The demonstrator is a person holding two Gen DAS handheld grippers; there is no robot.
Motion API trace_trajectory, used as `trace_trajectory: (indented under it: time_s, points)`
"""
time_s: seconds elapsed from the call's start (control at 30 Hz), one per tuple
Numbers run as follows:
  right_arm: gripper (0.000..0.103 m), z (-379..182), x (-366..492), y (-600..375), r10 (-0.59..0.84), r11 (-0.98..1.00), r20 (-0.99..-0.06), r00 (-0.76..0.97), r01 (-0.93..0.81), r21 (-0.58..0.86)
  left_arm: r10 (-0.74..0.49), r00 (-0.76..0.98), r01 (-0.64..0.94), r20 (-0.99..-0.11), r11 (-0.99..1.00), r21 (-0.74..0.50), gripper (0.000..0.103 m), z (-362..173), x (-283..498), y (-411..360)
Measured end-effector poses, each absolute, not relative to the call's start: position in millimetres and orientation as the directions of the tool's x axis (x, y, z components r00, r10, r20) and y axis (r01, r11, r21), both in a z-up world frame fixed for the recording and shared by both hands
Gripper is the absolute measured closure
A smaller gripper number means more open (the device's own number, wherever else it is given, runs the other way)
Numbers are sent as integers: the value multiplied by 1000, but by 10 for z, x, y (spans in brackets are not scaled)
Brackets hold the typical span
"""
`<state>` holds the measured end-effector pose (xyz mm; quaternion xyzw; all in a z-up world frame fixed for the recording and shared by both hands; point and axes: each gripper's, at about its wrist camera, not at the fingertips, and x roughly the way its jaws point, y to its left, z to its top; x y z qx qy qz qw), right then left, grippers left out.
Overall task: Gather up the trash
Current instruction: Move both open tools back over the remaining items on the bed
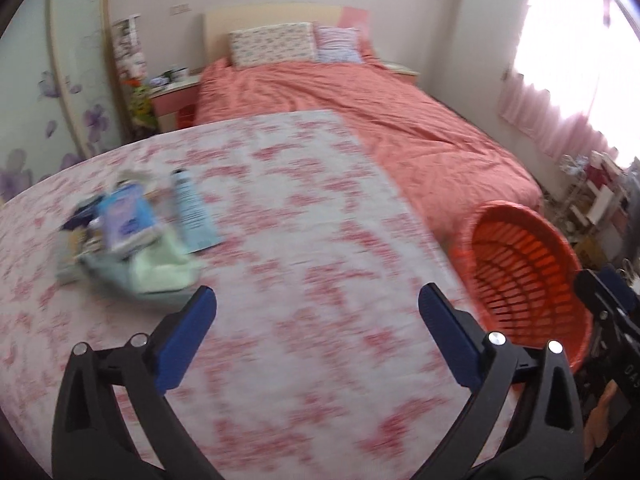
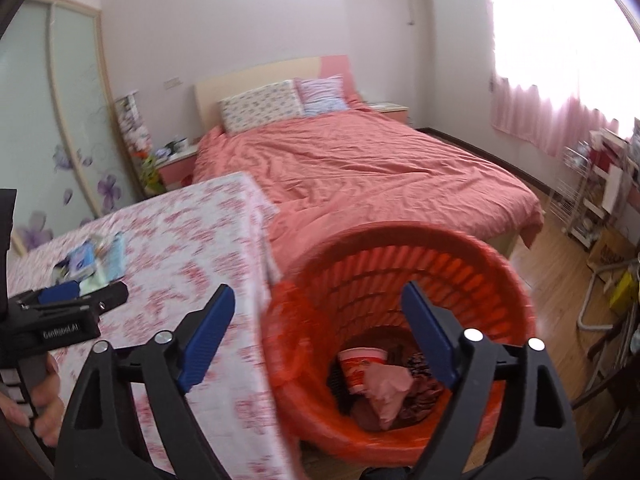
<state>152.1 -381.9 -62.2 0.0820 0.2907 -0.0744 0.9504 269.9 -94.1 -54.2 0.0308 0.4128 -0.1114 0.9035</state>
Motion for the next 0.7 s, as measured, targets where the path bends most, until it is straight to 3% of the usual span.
trace_trajectory:
  time_s: [0.37, 0.5, 0.7]
  points:
    - [15, -712, 1810, -2816, 45, 997, -613, 789, 8, 83, 51, 663, -40, -747, 999, 32, 4, -638, 2780, 778]
    - [15, -787, 1946, -2501, 60, 998, -626, 777, -28, 61, 17, 670, -74, -742, 996, -44, 5, -686, 2929, 1323]
    - [16, -826, 2199, -2189, 89, 996, -628, 773, -60, 67, 65, 673, -104, -737, 995, -7, 16, -685, 3241, 1501]
